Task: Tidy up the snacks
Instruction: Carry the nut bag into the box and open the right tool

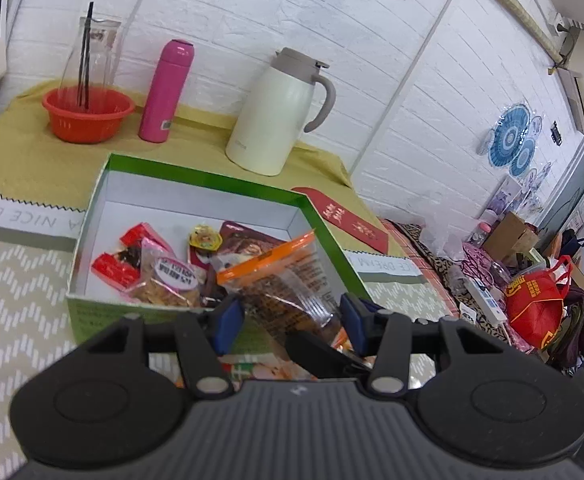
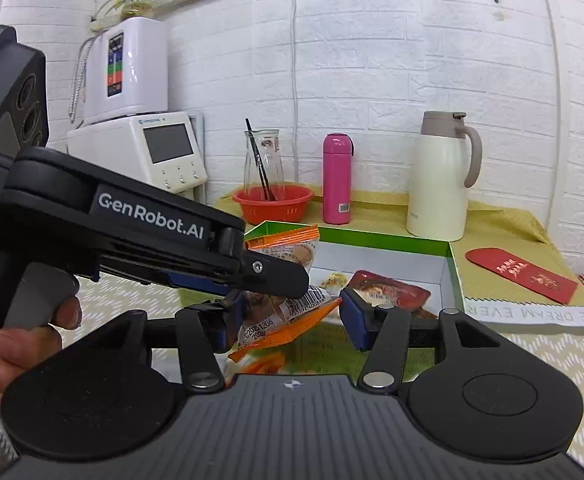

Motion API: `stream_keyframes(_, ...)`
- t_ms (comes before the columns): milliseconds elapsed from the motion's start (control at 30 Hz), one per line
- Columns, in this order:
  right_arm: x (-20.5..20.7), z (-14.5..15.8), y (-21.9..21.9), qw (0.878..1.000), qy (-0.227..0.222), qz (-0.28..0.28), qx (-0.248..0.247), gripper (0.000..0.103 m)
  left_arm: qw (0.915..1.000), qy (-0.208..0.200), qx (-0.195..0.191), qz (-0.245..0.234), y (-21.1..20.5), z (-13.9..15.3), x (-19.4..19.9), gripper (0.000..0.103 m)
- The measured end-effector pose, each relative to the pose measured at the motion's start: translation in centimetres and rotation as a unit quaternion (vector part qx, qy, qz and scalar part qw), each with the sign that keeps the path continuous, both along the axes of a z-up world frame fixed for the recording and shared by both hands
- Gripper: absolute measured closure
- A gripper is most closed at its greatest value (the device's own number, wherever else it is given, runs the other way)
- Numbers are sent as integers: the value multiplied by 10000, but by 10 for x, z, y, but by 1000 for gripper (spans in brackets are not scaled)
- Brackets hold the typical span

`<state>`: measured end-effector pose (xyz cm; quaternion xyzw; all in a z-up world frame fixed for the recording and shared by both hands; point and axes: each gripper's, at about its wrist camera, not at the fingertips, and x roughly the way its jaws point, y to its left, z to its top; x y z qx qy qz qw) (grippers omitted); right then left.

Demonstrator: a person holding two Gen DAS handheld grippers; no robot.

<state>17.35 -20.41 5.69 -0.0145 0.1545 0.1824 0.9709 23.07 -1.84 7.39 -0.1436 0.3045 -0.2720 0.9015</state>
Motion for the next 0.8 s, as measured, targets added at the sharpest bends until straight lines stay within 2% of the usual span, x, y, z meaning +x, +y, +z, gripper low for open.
stream_keyframes(200,38,-12,3,9997,154,-47,158,14,9999,105,107,70,0,-10,44,54)
stream_keyframes(467,67,-24,3,9989,297,-64,355,14,9996,219,169,74,0,-24,79,54)
stream_keyframes(667,83,-33,12,9990,438,9,121,12,9985,382,359,131,0,-34,94,52)
stream_keyframes(700,83,-35,13,9991,411,41,54,10,9985,383,378,127,0,-35,94,49)
stream_keyframes(767,80,-36,14,9995,304,3,-63,0,9985,284,422,202,2,-35,89,31)
stream_keyframes(800,78,-35,13,9997,209,-34,-112,0,9985,222,404,297,3,-34,86,16)
